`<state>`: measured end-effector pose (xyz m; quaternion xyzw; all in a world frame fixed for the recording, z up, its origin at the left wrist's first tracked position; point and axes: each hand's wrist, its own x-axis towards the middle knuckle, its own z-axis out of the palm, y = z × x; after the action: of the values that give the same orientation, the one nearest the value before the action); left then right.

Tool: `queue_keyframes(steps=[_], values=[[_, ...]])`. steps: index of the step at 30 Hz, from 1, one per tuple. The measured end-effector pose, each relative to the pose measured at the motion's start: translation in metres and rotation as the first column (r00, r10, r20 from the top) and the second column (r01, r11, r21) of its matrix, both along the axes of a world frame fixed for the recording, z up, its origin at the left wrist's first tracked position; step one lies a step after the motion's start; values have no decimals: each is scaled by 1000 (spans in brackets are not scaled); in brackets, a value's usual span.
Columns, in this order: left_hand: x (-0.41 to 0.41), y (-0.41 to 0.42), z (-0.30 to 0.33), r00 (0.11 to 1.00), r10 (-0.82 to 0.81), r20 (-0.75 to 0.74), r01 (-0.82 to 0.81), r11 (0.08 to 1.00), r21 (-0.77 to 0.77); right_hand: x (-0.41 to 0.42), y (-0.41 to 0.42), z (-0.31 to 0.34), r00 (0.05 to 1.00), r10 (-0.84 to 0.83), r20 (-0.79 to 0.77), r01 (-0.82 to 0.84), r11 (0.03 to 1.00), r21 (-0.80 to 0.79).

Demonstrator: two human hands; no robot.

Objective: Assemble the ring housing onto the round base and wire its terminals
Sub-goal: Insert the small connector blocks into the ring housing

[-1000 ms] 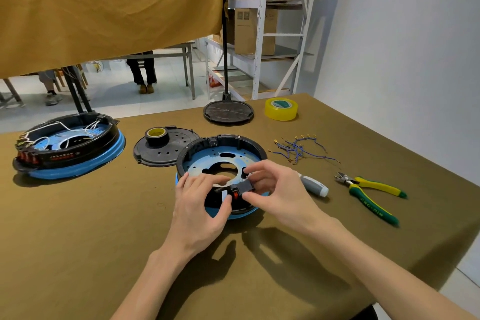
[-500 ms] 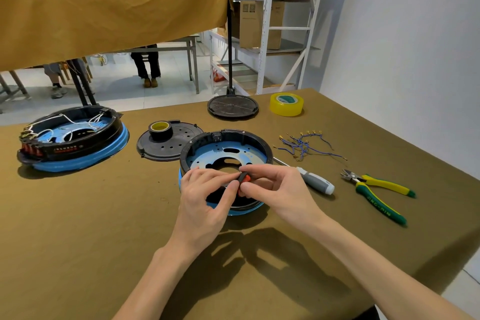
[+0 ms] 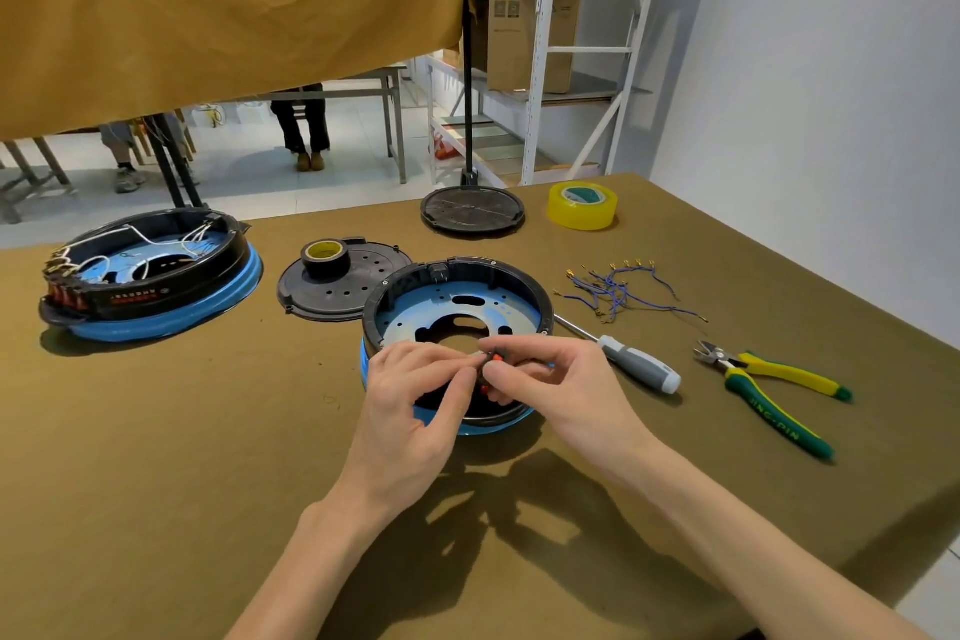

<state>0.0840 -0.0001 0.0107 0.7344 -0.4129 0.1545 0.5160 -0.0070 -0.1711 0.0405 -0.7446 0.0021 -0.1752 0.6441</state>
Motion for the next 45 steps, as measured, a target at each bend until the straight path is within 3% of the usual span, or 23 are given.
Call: queue_keyframes(steps=[5, 9, 18, 24, 35, 45], values=[[11, 7, 1, 999, 33, 41, -36, 997, 71, 6, 1, -6, 999, 42, 10, -42, 999, -10], [18, 12, -1, 996, 87, -8, -85, 986, 144, 5, 7, -17, 998, -26, 57, 44, 941, -335], [21, 15, -7, 995, 29, 94, -59, 941, 334, 4, 11, -25, 982, 6, 186, 111, 785, -610], [22, 16, -7, 995, 24, 97, -56, 937, 346, 6, 13, -27, 971, -9, 240, 175, 710, -682], [24, 18, -8, 995, 33, 98, -62, 949, 309, 7, 15, -23, 938, 77, 339, 280, 413, -867], [26, 19, -9, 994, 37, 100, -67, 945, 321, 7, 13, -35, 904, 64, 423, 378, 341, -861]])
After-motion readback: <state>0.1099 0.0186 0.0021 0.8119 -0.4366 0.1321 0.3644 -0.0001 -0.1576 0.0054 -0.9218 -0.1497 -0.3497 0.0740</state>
